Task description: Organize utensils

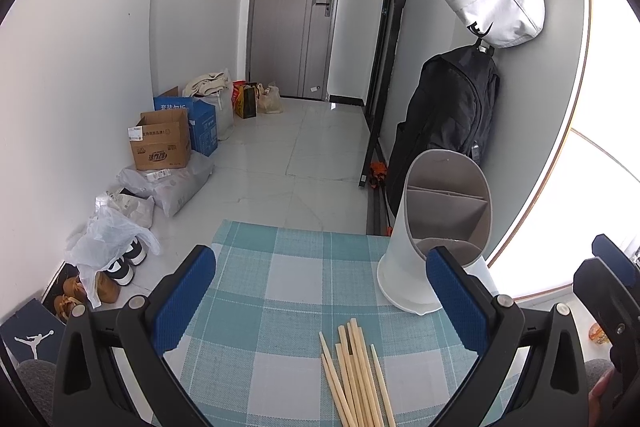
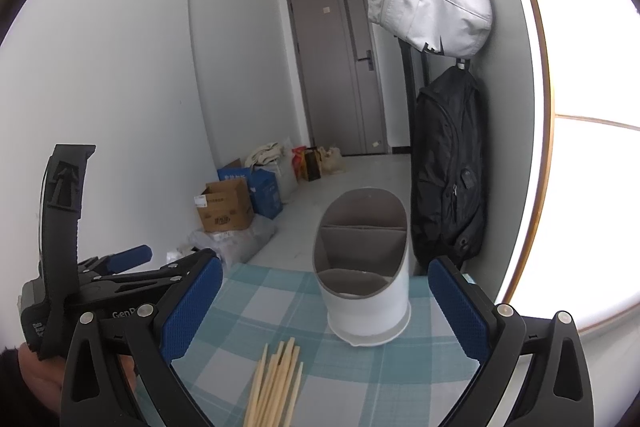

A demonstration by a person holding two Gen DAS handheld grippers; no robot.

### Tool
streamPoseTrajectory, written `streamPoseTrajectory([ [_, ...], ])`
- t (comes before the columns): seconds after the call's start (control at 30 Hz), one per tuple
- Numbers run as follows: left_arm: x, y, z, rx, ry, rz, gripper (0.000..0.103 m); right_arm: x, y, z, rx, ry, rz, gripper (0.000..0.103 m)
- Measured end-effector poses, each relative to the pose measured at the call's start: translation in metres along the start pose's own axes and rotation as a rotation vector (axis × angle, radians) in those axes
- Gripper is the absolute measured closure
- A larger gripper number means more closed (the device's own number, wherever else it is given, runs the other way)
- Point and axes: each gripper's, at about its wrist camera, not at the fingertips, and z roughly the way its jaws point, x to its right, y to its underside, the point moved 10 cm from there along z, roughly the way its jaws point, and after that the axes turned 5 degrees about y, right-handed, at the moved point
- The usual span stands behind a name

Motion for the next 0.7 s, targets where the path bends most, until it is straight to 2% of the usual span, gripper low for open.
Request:
streamPoseTrajectory([
  [0.23,-0.004,0.007,0.01,-0.067,0.036,-0.011,0.001,0.001,0.013,0.016,-0.071,-0.004,0.005,0.0],
  [0.33,-0.015,0.014,0.019,-0.123,0.054,-0.044,0.001,-0.001,0.028,0.034,-0.171,-0.022,0.012,0.002],
  [0.43,-0.026,0.019,0.026,-0.169,0.087,-0.092,0.001,-0.005,0.049,0.056,-0.303,-0.058,0.044,0.012],
  [0.5,-0.04,0.022,0.029,-0.188,0.077,-0.124,0.001,-0.009,0.063,0.068,-0.384,-0.076,0.056,0.02],
  [0.53,-0.043,0.023,0.03,-0.194,0.071,-0.135,0.001,-0.011,0.07,0.075,-0.423,-0.087,0.058,0.025],
  [0.57,-0.049,0.025,0.031,-0.205,0.067,-0.154,0.001,-0.015,0.077,0.08,-0.457,-0.106,0.061,0.035],
  [0.7,-0.07,0.032,0.038,-0.249,0.071,-0.231,0.001,-0.037,0.101,0.102,-0.595,-0.169,0.037,0.045],
])
